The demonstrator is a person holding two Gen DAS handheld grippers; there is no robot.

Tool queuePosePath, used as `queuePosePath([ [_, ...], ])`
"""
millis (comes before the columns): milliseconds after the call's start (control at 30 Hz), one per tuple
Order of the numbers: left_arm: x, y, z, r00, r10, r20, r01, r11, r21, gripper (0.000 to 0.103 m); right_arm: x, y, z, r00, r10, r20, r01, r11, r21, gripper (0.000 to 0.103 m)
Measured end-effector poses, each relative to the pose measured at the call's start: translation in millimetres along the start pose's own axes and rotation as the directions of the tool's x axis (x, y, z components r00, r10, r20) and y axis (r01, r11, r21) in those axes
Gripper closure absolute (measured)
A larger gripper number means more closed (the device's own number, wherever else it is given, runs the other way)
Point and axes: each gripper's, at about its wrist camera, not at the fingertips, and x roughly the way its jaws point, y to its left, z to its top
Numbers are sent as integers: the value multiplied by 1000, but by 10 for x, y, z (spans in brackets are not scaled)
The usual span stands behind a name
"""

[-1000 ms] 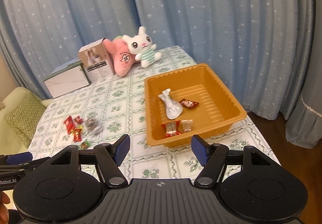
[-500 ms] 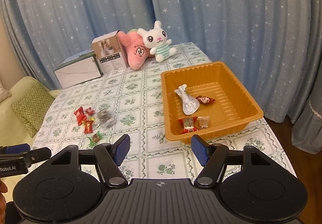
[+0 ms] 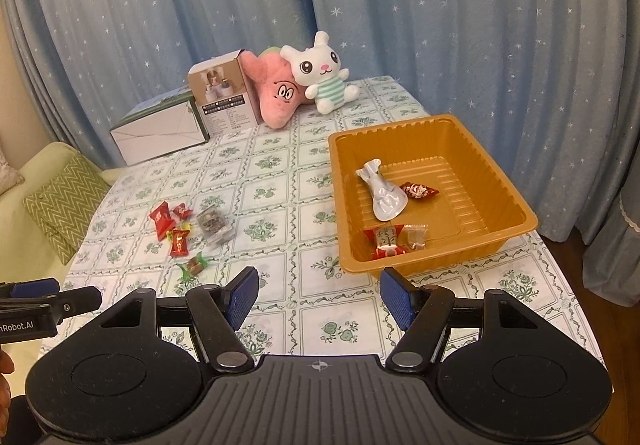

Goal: Organize snacks
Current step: 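Withdraw both grippers from the tray back toward the remaining snacks, then grasp the green-wrapped candy with the left gripper while the right grasps the clear packet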

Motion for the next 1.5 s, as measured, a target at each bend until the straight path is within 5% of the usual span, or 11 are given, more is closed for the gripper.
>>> queuePosePath([
  [567,529,199,73,998,-15,-57,19,997,71,18,440,165,12,999,21,-50,-22,999,-33,36],
  [933,1272,281,227,984,-104,-145,137,961,241,42,997,276,2,994,44,-95,-48,998,-33,36],
  [1133,1679,315,272,977,-121,-174,167,945,280,62,1284,326,32,992,54,-117,-59,997,-43,36],
  [1500,2139,337,246,968,-155,-196,213,922,324,78,1609,358,50,989,48,-141,-55,998,-43,36],
])
